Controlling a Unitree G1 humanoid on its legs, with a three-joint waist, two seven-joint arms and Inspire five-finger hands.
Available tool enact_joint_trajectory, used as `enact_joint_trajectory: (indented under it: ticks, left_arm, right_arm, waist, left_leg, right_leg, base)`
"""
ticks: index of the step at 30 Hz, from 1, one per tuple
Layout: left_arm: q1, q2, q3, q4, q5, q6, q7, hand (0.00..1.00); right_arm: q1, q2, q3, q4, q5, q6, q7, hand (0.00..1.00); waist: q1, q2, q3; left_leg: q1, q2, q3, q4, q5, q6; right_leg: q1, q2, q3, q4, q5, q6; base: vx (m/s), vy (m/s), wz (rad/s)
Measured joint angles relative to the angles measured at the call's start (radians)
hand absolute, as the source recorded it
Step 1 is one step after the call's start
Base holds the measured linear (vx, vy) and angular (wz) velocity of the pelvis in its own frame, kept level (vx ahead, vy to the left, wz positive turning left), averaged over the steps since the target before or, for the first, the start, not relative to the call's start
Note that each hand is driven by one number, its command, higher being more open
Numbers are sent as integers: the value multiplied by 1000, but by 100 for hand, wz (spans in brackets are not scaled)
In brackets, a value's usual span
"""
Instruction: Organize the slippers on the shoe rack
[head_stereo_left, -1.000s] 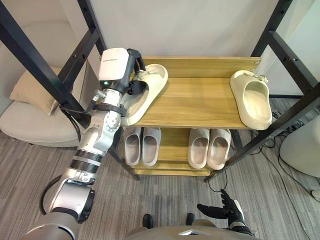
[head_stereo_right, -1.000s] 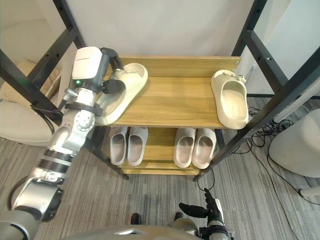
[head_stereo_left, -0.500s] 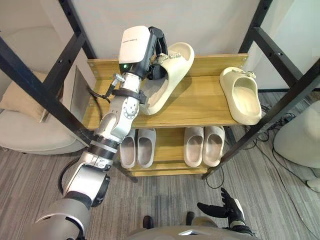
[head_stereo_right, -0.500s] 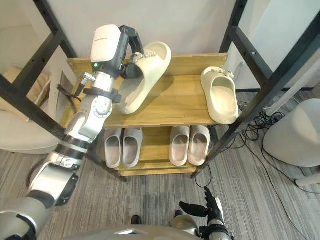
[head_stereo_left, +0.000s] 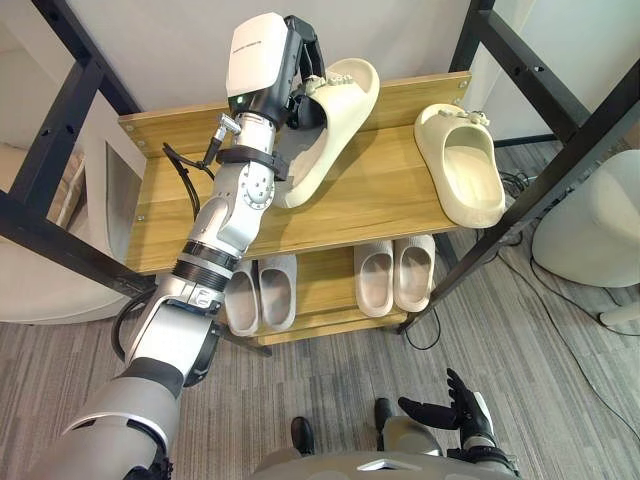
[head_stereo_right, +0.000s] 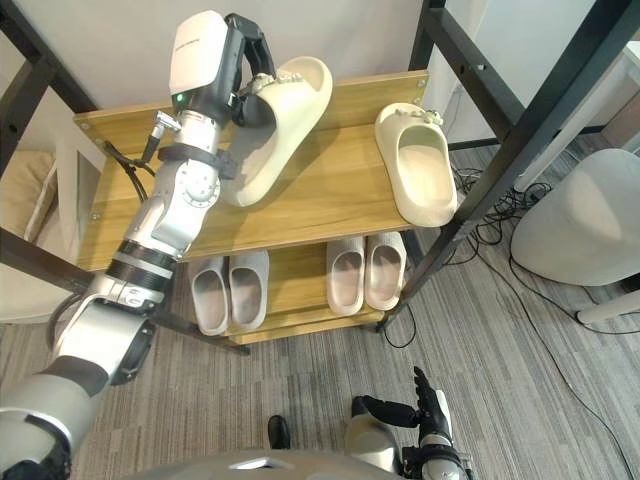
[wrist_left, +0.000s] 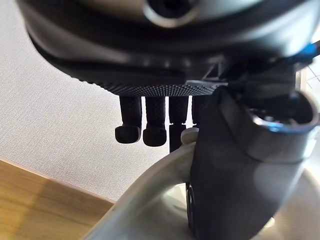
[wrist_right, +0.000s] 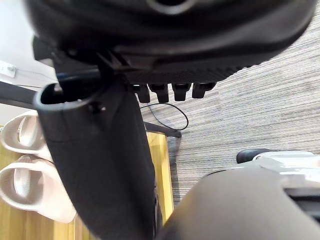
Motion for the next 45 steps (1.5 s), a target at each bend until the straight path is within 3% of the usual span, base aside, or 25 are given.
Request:
enact_joint_trajectory:
  ticks: [11,30,38,45]
  left_arm:
    - [4,-18,-2,0,-5,-10,2,0]
    - [148,-166,-88,-57,-21,-22,-21,0]
    - [140,-188,-100,-34,-21,-22,-21,0]
    - [37,-213,-125,98,-41,-18,-23,0]
  right_arm:
    - [0,1,0,0,18,0,-1,100]
    - [9,-6,14,2,32,-1,-5,100]
    - [11,-7,14,2,33,-1,-5,100]
    - [36,-10,12,-3,36,-2,-6,100]
  waist:
    - [-1,0,0]
    - [7,1,0]
    - [7,1,0]
    - [7,1,0]
  left_leg:
    - [-1,-4,-10,1,0,1]
    - [15,-5,-69,29,0,1]
    - [15,-2,-73,29,1,1]
    - [16,-3,-66,27,2,1]
  right_leg:
    - [15,-5,-9,-11,3,4]
    - [77,-10,-59,-27,2,1]
    - [70,-11,-61,-7,-3,0]
    - [48,-16,-54,35,-22,1]
  base:
    - [3,5,3]
    - [-6,7,7]
    - [-5,3,1]
    - [0,4,-3]
